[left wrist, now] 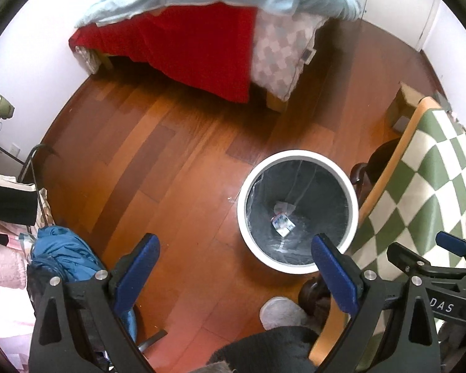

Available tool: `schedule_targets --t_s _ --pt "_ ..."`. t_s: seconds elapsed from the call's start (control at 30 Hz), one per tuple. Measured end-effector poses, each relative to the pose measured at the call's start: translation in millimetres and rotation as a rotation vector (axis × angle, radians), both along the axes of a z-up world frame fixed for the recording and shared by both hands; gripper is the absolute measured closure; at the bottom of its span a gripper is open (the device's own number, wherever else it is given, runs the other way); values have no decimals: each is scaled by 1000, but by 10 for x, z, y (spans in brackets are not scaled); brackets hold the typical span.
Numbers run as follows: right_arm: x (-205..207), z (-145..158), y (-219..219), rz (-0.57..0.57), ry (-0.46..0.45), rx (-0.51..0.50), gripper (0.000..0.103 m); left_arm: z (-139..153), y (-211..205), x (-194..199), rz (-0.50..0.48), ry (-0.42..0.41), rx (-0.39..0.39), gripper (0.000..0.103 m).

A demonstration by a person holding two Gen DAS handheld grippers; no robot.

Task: Collect trash
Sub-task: 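Carry both items over the white bin and open both tools to drop them, then grasp the panda snack bag with the right tool while the left tool grasps the pink box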

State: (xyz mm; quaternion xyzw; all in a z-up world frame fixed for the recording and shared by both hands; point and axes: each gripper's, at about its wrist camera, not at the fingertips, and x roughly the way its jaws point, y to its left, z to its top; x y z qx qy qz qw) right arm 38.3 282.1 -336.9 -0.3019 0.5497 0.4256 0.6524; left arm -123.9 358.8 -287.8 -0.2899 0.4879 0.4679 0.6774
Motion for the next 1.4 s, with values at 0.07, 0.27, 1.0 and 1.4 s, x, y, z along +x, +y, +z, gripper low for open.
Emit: schedule_targets --t_s 0.07,0.27,1.0,1.4 --pt "-38 194 -118 0 -4 39 0 125 -84 -41 1 -14 19 4" --pt "-100 766 -485 -7 -23 154 0 550 -365 -129 -6 -71 83 4" --pt "839 1392 -2528 -340 65 361 0 921 -1535 840 -154 -122 150 4" --pt "2529 651 -3752 -694 -11 145 0 119 -2044 2926 -394 -53 -48 4"
